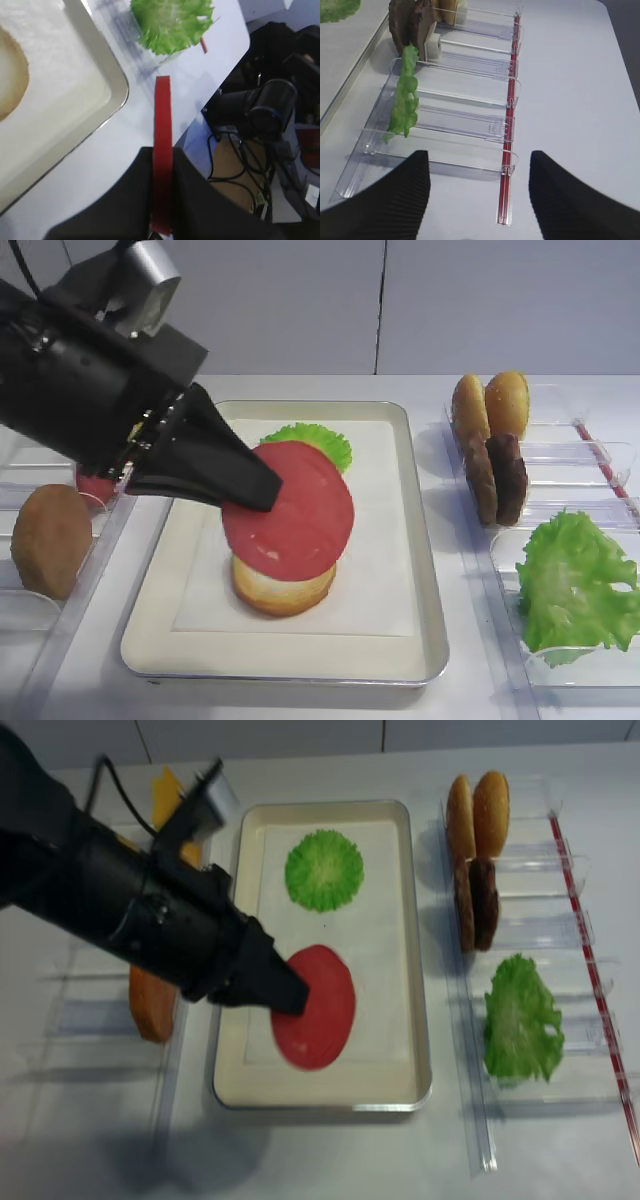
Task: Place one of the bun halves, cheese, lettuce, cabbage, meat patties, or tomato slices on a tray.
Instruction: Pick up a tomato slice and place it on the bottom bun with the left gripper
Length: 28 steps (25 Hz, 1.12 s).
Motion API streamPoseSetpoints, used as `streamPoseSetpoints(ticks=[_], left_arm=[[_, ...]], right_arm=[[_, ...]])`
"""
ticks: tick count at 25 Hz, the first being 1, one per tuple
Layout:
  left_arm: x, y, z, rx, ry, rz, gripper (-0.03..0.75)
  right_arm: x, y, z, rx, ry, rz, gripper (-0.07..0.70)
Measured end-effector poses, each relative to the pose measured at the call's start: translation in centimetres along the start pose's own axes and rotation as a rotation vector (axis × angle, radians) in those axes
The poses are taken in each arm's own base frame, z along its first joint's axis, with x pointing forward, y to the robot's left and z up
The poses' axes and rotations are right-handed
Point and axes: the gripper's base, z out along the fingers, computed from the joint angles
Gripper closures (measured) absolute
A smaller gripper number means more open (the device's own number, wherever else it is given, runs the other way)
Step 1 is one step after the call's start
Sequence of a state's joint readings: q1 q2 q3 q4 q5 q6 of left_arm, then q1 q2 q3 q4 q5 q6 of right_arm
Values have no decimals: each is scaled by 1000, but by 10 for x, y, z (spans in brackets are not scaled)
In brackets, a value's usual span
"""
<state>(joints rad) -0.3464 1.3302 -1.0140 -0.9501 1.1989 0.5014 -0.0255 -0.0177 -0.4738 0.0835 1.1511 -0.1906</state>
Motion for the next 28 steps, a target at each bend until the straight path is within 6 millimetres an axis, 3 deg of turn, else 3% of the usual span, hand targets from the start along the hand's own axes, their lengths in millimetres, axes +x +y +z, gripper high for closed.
streamPoseSetpoints(ticks=[7, 17, 24, 28], left_arm=[[-19, 36, 30, 7, -107, -107, 671], [-29, 90, 79, 46, -53, -271, 671], [-31, 111, 62, 56, -79, -337, 671], [-30, 113, 58, 78, -71, -345, 671]], right_arm=[[0, 0, 0, 0, 0, 0, 160], [0, 0, 0, 0, 0, 0, 160], [0, 0, 0, 0, 0, -4, 160], [0, 0, 0, 0, 0, -4, 160]])
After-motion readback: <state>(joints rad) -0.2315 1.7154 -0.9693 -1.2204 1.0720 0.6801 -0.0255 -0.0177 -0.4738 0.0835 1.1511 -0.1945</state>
